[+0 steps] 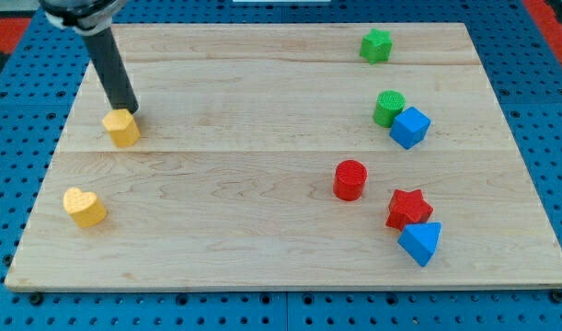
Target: Place the yellow hexagon to the top right of the yellow heart
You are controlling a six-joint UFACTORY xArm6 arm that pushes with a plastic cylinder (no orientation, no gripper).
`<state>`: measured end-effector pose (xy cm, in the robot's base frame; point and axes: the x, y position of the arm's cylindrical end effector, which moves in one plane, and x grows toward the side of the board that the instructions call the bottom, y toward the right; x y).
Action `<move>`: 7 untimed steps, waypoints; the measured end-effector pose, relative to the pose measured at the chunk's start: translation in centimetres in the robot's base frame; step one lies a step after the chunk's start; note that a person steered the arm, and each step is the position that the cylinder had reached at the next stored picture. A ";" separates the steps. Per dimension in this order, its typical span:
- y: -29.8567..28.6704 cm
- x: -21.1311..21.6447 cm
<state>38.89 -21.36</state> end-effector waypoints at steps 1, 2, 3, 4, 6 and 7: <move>-1.0 5.0; -1.1 7.3; -1.5 6.2; 0.4 6.4; -0.7 7.8; -0.7 7.1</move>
